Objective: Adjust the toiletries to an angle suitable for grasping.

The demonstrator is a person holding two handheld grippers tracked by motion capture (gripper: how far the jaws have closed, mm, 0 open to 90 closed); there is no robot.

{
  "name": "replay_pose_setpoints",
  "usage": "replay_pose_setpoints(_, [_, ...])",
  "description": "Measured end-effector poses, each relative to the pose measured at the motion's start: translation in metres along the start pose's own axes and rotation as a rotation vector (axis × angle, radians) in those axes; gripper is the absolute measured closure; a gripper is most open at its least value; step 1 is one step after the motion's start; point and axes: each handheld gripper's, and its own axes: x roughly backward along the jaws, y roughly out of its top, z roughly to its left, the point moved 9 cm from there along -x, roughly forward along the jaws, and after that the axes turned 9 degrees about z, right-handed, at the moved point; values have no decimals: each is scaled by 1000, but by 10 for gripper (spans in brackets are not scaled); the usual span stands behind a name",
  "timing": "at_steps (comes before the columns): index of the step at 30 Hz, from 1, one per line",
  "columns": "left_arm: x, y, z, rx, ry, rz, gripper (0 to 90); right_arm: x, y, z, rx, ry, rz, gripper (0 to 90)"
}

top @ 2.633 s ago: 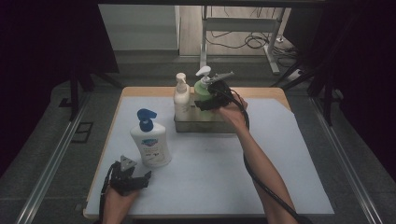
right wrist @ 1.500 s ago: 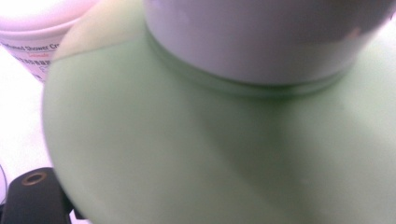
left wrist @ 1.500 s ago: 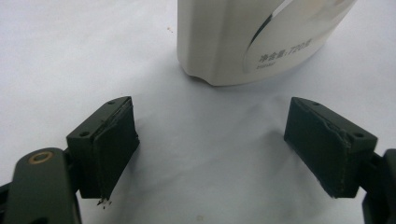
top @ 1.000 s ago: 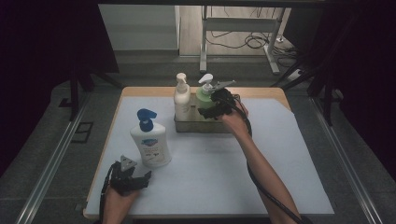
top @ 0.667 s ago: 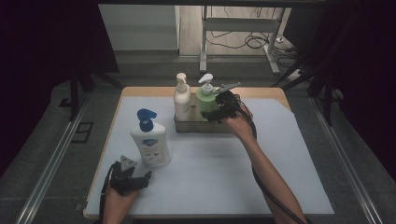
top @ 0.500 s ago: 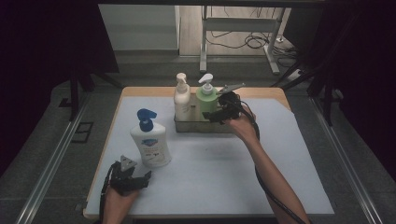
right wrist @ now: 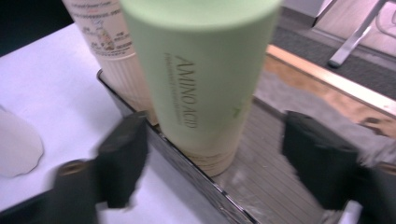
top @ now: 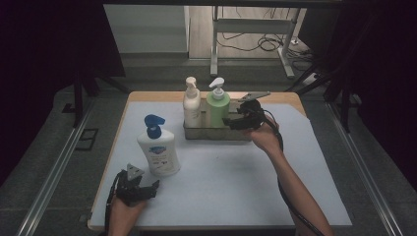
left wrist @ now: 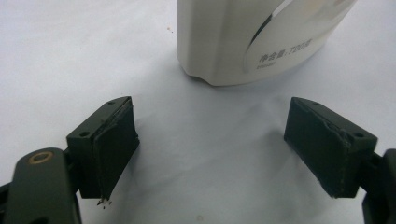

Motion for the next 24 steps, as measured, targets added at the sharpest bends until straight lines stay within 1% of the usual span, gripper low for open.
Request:
replay_pose_setpoints(3, [0,0,0,0,-1,0,166,4,-2,-4,-13,3,-18,401])
replay_pose_setpoints(4, [0,0,0,0,0,0,167,6,-3,-5,-9,5,-16,439])
replay_pose_setpoints(5, [0,0,0,0,0,0,167,6,-4,-6,-5,0,-11,450])
replay_pose_setpoints(7, [0,0,0,0,-1,1,167,7,-5,-8,-3,-8,-13,514])
replay_pose_setpoints(9, [0,0,0,0,0,0,167,8,-6,-10,-9,-13,-11,557])
replay_pose_setpoints(11, [0,0,0,1,-1,0,167,6,-6,-10,-9,-14,-1,623])
replay_pose_setpoints(13, [0,0,0,0,0,0,167,3,-7,-11,-6,-23,10,710])
replay_pose_setpoints(15, [0,0,0,1,-1,0,167,-1,-8,-12,-7,-25,20,769])
replay_pose_setpoints(19, [0,0,0,1,-1,0,167,-8,-8,-15,-14,-34,23,893])
replay_pose_setpoints(24, [0,0,0,1,-1,0,166,-19,-7,-20,-30,-46,37,895])
